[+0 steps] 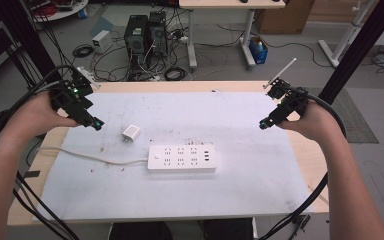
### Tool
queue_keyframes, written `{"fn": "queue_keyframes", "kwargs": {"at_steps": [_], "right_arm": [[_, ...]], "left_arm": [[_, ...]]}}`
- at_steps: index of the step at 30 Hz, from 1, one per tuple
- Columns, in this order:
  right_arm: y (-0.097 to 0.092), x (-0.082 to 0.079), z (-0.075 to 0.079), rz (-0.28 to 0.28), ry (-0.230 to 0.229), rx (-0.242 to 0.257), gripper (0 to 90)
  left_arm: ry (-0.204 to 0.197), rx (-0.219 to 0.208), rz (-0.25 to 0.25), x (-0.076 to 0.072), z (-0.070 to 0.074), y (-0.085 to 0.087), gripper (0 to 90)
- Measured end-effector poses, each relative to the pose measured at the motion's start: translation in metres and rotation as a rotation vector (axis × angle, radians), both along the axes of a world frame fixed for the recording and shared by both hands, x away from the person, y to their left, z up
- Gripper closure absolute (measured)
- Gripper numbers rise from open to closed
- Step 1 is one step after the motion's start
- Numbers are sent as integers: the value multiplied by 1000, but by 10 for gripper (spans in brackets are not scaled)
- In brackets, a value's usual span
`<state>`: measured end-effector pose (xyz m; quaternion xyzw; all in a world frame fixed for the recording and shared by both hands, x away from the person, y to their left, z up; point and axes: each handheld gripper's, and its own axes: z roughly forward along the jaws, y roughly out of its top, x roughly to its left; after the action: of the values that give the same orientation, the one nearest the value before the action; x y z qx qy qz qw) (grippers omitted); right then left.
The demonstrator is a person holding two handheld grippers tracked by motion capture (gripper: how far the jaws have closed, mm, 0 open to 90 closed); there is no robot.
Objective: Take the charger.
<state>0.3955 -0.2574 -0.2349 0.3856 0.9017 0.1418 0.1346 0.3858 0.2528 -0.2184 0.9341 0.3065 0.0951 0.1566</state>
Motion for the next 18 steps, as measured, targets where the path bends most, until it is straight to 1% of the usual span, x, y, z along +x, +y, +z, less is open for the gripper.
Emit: {"fn": "queue_keyframes", "kwargs": {"at_steps": [1,3,4,9,13,14,18], "right_arm": [[0,0,0,4,-3,1,134],[1,0,0,5,-3,-1,134],[0,1,0,6,-7,4,134],[-1,2,1,8,-7,12,134],[-3,2,1,0,-11,18,134],[-3,2,1,3,-12,14,134],[-5,2,1,3,-17,13,134]], "left_arm": [[-5,-8,8,2,-1,-1,189],[-4,-3,5,2,0,-2,189],[-4,-10,9,3,-1,-3,189],[-2,-4,6,6,1,-7,189],[-3,-9,10,7,0,-8,189],[-9,-5,7,8,0,-9,189],[-15,-14,21,10,-3,-10,188]]}}
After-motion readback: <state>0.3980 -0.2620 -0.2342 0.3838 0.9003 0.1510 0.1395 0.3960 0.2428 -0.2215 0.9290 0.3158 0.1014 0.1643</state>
